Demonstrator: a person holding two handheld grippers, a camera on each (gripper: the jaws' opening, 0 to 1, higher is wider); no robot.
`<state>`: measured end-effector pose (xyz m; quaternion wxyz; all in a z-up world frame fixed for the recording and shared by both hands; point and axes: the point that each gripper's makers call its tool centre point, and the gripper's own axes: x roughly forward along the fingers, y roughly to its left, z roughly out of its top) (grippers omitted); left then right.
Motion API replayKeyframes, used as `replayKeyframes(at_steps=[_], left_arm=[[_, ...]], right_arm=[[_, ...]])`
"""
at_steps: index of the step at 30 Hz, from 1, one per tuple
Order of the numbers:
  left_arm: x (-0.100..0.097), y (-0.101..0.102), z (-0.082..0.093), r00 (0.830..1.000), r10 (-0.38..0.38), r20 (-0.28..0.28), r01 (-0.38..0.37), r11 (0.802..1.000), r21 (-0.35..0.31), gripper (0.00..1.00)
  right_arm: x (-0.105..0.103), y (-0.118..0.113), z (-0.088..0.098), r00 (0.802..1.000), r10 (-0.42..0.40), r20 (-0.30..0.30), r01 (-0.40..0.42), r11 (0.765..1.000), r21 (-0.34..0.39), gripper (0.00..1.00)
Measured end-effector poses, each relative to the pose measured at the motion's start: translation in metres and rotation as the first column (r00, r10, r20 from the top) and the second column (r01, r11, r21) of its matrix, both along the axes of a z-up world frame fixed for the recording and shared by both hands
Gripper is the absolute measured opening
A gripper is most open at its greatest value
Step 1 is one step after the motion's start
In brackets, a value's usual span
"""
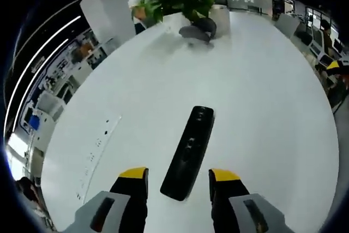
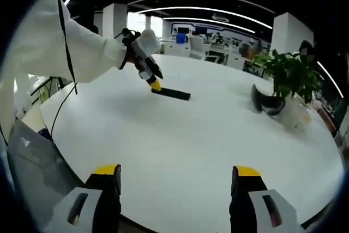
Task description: Press the specified remote control buttons in sequence, fully releasing each button before pressing the next.
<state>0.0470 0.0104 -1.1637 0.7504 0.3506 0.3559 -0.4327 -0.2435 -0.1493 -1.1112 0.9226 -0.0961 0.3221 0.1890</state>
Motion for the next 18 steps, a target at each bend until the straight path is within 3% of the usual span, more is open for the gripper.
replayKeyframes(at_steps=[2,5,10,18], left_arm=[[-0.002,0.000,-0.006,0.999,-0.019,-0.039,0.020,1.000,0.013,0.44],[0.005,0.001,-0.007,0.999,-0.020,-0.037,0.021,0.999,0.026,0.43],[0.002,0.006,-0.015,0.993,-0.012,-0.115,0.019,0.998,0.063,0.44],[0.001,0.005,-0.025,0.984,-0.019,-0.180,0.034,0.996,0.080,0.42]], right_arm=[[0.000,-0.001,-0.001,1.000,-0.003,-0.004,0.003,1.000,-0.004,0.82],[0.000,-0.001,-0.001,1.000,-0.003,-0.010,0.003,1.000,-0.006,0.82],[0.000,0.000,-0.002,1.000,0.003,-0.012,-0.003,1.000,-0.010,0.82],[-0.001,-0.001,-0.003,1.000,0.000,-0.017,-0.001,1.000,-0.013,0.82]])
